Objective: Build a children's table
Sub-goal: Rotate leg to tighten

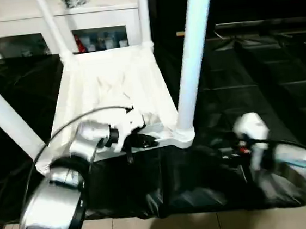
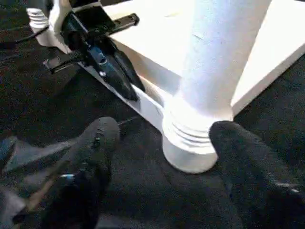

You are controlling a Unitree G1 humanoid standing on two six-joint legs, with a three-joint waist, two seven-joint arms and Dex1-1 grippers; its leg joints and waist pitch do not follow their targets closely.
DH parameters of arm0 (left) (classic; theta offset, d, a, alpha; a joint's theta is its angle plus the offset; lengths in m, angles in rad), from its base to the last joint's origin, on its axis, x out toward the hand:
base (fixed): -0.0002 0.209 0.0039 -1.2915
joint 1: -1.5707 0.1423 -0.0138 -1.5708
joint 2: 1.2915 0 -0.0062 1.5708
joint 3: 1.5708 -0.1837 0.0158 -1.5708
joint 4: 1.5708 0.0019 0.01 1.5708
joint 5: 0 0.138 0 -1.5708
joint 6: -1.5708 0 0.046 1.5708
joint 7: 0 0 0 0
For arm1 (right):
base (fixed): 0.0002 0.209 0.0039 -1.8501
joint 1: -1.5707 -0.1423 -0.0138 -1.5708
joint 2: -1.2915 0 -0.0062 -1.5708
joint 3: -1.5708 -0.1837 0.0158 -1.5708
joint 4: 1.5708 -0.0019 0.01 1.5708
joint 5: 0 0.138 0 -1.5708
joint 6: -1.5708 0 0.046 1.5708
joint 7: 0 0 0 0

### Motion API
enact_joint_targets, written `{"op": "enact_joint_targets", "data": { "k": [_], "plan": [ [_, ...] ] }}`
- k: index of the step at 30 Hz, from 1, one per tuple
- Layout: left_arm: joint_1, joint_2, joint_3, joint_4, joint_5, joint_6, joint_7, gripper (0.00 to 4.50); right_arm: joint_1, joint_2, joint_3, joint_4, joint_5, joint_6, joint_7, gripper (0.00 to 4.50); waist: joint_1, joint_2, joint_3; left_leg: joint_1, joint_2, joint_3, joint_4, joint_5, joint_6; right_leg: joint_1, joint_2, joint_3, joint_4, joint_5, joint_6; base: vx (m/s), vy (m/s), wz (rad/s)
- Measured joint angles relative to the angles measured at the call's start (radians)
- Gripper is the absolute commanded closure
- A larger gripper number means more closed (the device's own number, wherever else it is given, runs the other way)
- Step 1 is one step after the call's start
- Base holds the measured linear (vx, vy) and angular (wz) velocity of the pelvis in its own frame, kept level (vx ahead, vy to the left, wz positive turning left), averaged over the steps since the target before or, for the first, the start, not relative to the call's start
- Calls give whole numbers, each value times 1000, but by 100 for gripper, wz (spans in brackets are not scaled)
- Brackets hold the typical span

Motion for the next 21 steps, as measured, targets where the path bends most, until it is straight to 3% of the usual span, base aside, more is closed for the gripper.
{"op": "enact_joint_targets", "data": {
  "k": [3,8,16,21],
  "plan": [
    [53,9,5,-104,-7,31,4,450,-49,15,19,75,-55,-31,-29,73,-2,-1,0,0,0,1,0,0,0,-1,0,1,0,-1,0,0,0,0],
    [154,35,3,-318,-7,125,-5,450,-114,21,50,157,-95,-54,-30,73,-3,-15,-1,1,2,3,-2,0,0,-2,0,0,2,-5,1,0,0,0],
    [213,60,-1,-461,-7,215,-5,450,-185,74,71,281,-101,-117,18,73,-10,-26,3,0,3,6,-2,0,1,-4,0,1,2,-5,1,0,0,0],
    [245,64,-6,-535,-8,257,-9,450,-216,88,95,324,-105,-149,42,73,-4,-28,3,0,3,7,-2,-1,1,-4,0,1,2,-6,0,0,0,0]
  ]
}}
